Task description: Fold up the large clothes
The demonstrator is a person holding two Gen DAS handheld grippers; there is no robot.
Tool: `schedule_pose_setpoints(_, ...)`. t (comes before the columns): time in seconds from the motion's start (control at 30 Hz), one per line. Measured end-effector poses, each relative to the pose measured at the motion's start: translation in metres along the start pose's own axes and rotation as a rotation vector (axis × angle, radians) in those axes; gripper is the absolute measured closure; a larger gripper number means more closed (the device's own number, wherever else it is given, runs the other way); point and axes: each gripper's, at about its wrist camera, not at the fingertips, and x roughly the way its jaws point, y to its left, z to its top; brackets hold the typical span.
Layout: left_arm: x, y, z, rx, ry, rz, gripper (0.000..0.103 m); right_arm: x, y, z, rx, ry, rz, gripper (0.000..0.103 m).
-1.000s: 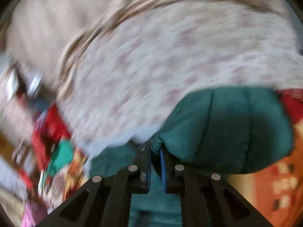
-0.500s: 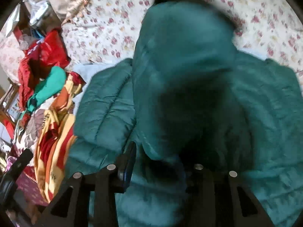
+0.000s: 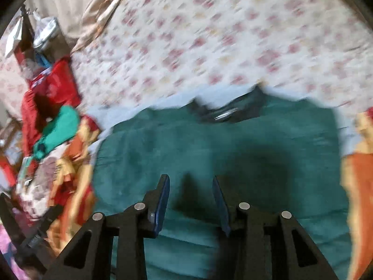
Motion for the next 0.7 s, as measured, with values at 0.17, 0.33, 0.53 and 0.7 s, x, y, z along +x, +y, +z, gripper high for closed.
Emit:
schedule_pose_setpoints(0.17,0.007,0.006,0.000,-0.009,0.020,0.014,0.003,0.077,0.054,0.000,-0.070,0.133,0.072,0.065)
schedule_pose_setpoints(0.33,0.013,0.005,0.001,0.007,0.029,0.023,0.003,0.125,0.045,0.016,-0.008,0.122,-0.034,0.066)
schedule_pose_setpoints(0.53,0.016,0.000,0.002,0.024,0.034,0.027,0.003,0.116,0.040,0.021,0.021,0.094,-0.025,0.066)
schedule_pose_setpoints(0.7,0.015,-0.003,-0.002,0.044,0.029,0.048,0.003,0.060,0.023,0.015,0.042,0.055,0.006,0.066)
